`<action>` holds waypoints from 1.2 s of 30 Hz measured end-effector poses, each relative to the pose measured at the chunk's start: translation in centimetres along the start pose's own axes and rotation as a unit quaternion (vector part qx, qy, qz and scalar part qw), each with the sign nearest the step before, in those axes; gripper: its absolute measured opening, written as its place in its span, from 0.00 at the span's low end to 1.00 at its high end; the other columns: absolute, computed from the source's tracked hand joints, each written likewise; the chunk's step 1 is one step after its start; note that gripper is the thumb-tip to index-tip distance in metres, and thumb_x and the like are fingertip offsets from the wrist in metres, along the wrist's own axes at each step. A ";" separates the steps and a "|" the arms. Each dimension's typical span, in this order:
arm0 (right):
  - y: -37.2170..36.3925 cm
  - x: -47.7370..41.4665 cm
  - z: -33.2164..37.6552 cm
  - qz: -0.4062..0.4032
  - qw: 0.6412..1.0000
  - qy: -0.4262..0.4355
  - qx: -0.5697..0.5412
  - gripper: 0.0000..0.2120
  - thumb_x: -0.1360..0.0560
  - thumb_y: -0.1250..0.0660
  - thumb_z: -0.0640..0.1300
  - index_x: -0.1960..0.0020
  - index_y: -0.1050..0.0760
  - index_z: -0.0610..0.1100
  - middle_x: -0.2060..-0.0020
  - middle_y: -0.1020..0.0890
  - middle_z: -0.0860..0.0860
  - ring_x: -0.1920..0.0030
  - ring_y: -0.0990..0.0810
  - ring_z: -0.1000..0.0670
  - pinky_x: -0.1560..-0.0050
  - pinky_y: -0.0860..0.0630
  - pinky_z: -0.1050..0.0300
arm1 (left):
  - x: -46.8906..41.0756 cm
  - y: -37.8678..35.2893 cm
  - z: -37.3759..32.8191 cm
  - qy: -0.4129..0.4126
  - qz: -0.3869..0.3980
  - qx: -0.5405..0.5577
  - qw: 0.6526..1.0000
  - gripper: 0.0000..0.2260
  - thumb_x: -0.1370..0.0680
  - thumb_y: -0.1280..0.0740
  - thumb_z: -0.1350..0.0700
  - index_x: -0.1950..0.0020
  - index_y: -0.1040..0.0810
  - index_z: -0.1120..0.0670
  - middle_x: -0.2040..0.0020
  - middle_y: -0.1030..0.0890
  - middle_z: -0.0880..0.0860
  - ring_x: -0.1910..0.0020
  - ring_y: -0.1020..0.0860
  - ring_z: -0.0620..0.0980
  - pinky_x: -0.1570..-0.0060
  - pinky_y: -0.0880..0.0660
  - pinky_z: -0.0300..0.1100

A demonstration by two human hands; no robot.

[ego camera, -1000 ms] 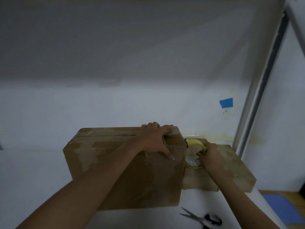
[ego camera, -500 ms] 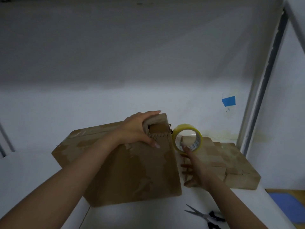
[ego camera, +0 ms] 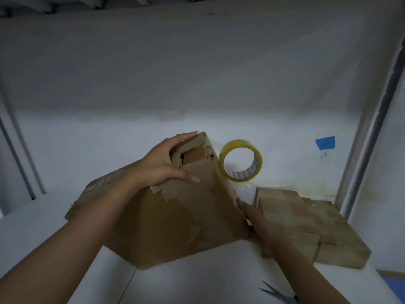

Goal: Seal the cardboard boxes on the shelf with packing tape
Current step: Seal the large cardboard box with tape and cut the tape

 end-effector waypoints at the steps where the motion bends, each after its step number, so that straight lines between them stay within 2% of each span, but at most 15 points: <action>1: -0.2 -0.1 0.5 -0.015 1.000 0.021 -0.002 0.20 0.24 0.34 0.59 0.38 0.21 0.49 0.47 0.15 0.50 0.46 0.17 0.47 0.45 0.20 0.43 | 0.1 0.4 0.1 -0.001 -0.008 0.005 1.000 0.46 0.45 0.18 0.39 0.30 0.33 0.30 0.32 0.28 0.38 0.34 0.27 0.42 0.35 0.25 0.50; 3: -0.2 -0.3 1.7 -0.024 0.998 0.063 0.008 0.18 0.25 0.33 0.57 0.40 0.20 0.47 0.47 0.15 0.47 0.47 0.16 0.47 0.42 0.21 0.42 | 0.3 1.2 0.1 -0.006 -0.029 0.013 0.999 0.45 0.44 0.18 0.40 0.30 0.33 0.30 0.32 0.27 0.40 0.34 0.27 0.42 0.36 0.25 0.49; 6: 0.1 -0.2 3.9 -0.053 0.991 0.114 0.041 0.27 0.33 0.27 0.65 0.40 0.20 0.50 0.45 0.16 0.47 0.44 0.17 0.47 0.38 0.23 0.42 | 0.7 2.3 0.2 -0.014 -0.065 0.047 0.997 0.43 0.39 0.17 0.45 0.28 0.33 0.32 0.33 0.26 0.41 0.38 0.25 0.39 0.40 0.22 0.45; 8: 0.3 -0.3 5.5 -0.088 0.985 0.138 0.048 0.30 0.39 0.25 0.66 0.42 0.19 0.51 0.46 0.16 0.49 0.46 0.17 0.50 0.39 0.22 0.45 | 0.9 2.6 0.6 -0.011 -0.082 0.069 0.994 0.42 0.37 0.19 0.45 0.27 0.35 0.31 0.33 0.27 0.41 0.38 0.25 0.39 0.40 0.22 0.45; 11: 0.2 -0.2 7.8 -0.107 0.980 0.153 0.064 0.24 0.35 0.24 0.60 0.44 0.18 0.50 0.48 0.15 0.52 0.47 0.17 0.52 0.40 0.22 0.49 | 1.2 3.0 1.6 0.006 -0.092 0.080 0.993 0.43 0.37 0.23 0.34 0.27 0.40 0.27 0.27 0.31 0.45 0.31 0.29 0.45 0.35 0.25 0.53; 14: -0.5 0.5 9.6 -0.131 0.973 0.169 0.090 0.20 0.32 0.24 0.57 0.44 0.18 0.51 0.47 0.17 0.54 0.49 0.18 0.55 0.49 0.21 0.57 | 1.5 3.4 2.7 0.008 -0.109 0.106 0.988 0.40 0.35 0.28 0.30 0.26 0.41 0.28 0.26 0.32 0.44 0.28 0.32 0.43 0.31 0.30 0.54; 16: -0.8 0.6 10.7 -0.157 0.964 0.184 0.114 0.21 0.34 0.24 0.59 0.44 0.18 0.52 0.46 0.18 0.55 0.48 0.20 0.55 0.47 0.21 0.57 | 1.8 3.4 3.6 -0.004 -0.112 0.127 0.986 0.41 0.34 0.31 0.27 0.24 0.40 0.32 0.25 0.33 0.41 0.27 0.33 0.42 0.29 0.31 0.49; 18: -1.1 0.7 11.6 -0.180 0.953 0.199 0.140 0.22 0.36 0.23 0.62 0.45 0.18 0.55 0.44 0.19 0.56 0.44 0.21 0.53 0.41 0.23 0.52 | 2.3 3.2 4.8 0.016 -0.123 0.147 0.981 0.44 0.35 0.35 0.22 0.23 0.40 0.36 0.26 0.31 0.40 0.29 0.30 0.40 0.33 0.29 0.39; 19: -1.2 0.7 11.9 -0.187 0.948 0.205 0.156 0.22 0.37 0.24 0.63 0.45 0.18 0.56 0.43 0.20 0.56 0.43 0.22 0.53 0.40 0.24 0.51 | 2.5 3.1 5.6 0.035 -0.131 0.156 0.978 0.45 0.36 0.37 0.20 0.23 0.39 0.37 0.27 0.29 0.41 0.31 0.29 0.40 0.33 0.28 0.40; 22: -2.2 0.8 12.4 -0.192 0.932 0.217 0.217 0.23 0.35 0.26 0.64 0.43 0.19 0.56 0.42 0.21 0.57 0.42 0.24 0.53 0.39 0.26 0.53 | 2.9 3.3 7.8 0.080 -0.149 0.204 0.964 0.43 0.35 0.38 0.20 0.25 0.32 0.42 0.31 0.24 0.48 0.33 0.25 0.48 0.30 0.32 0.56; 25: -3.5 0.6 12.7 -0.175 0.919 0.229 0.269 0.22 0.31 0.28 0.63 0.40 0.21 0.56 0.40 0.22 0.57 0.40 0.25 0.52 0.41 0.29 0.57 | 3.1 4.2 8.7 0.095 -0.183 0.242 0.948 0.36 0.32 0.35 0.26 0.28 0.28 0.41 0.33 0.22 0.49 0.34 0.23 0.50 0.32 0.30 0.56; 28: -4.9 0.1 12.8 -0.144 0.917 0.236 0.287 0.20 0.29 0.29 0.61 0.40 0.20 0.56 0.38 0.22 0.56 0.37 0.25 0.52 0.39 0.30 0.57 | 3.3 5.4 8.9 0.086 -0.225 0.251 0.937 0.25 0.27 0.33 0.43 0.30 0.25 0.45 0.35 0.21 0.48 0.38 0.22 0.48 0.41 0.26 0.46; 32: -6.7 -0.8 13.0 -0.128 0.907 0.242 0.321 0.20 0.29 0.30 0.62 0.40 0.20 0.57 0.38 0.21 0.57 0.37 0.25 0.53 0.35 0.29 0.53 | 3.2 7.8 9.1 0.106 -0.217 0.204 0.949 0.18 0.26 0.31 0.62 0.36 0.20 0.53 0.44 0.16 0.49 0.43 0.19 0.51 0.48 0.26 0.42; 34: -7.4 -1.2 13.3 -0.126 0.901 0.240 0.337 0.20 0.30 0.31 0.63 0.41 0.20 0.57 0.41 0.20 0.58 0.40 0.24 0.53 0.37 0.28 0.52 | 3.1 8.7 9.0 0.118 -0.186 0.153 0.963 0.15 0.24 0.33 0.65 0.41 0.19 0.49 0.47 0.15 0.46 0.49 0.18 0.44 0.49 0.26 0.41; 36: -7.8 -1.7 13.3 -0.123 0.895 0.246 0.352 0.20 0.29 0.31 0.64 0.41 0.21 0.56 0.43 0.20 0.57 0.44 0.23 0.53 0.42 0.25 0.54 | 2.8 9.2 9.0 0.143 -0.160 0.095 0.972 0.12 0.22 0.32 0.61 0.41 0.20 0.47 0.44 0.17 0.47 0.49 0.19 0.44 0.50 0.27 0.39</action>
Point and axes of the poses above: each hand's wrist, its own x-axis away from the middle knuckle, its own y-axis out of the back of the hand, z = x × y, the point moved 2 cm from there along -x, towards the middle knuckle
